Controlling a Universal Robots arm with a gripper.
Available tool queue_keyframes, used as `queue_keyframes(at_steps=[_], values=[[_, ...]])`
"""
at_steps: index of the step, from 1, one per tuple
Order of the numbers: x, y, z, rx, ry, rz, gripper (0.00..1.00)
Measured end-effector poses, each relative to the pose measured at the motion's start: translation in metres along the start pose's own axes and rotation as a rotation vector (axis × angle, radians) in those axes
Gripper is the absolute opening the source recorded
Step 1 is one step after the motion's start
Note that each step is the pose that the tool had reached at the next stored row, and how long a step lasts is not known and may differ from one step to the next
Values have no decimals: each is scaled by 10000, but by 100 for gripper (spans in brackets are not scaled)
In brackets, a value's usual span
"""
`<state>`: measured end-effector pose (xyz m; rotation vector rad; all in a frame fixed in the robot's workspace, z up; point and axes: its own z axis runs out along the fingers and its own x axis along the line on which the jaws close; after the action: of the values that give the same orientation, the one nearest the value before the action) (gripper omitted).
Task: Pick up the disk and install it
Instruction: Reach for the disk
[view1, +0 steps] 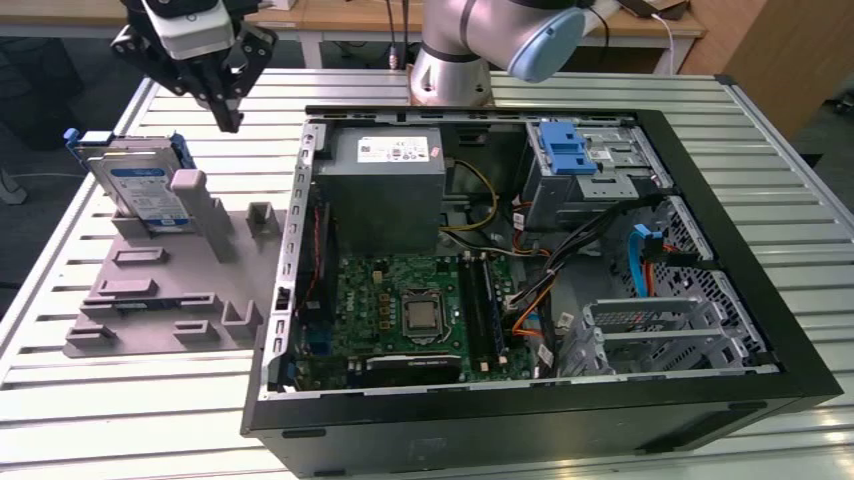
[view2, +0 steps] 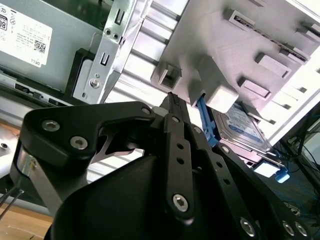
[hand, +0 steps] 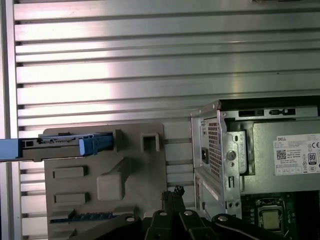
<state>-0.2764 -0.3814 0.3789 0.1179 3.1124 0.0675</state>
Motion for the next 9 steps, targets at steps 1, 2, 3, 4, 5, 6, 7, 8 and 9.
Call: queue_keyframes(at_steps=[1, 2, 3, 4, 5, 6, 7, 8, 9], values=[[7, 2, 0, 0, -1, 0, 11], [14, 4, 0, 0, 0, 0, 11], [21, 5, 0, 0, 1, 0, 11], [29, 6, 0, 1, 1, -1, 11], [37, 8, 0, 0, 0, 0, 11], [44, 10, 0, 0, 0, 0, 11], [51, 11, 0, 0, 0, 0, 11], [59, 13, 0, 0, 1, 0, 11], [65, 15, 1, 0, 1, 0, 11]])
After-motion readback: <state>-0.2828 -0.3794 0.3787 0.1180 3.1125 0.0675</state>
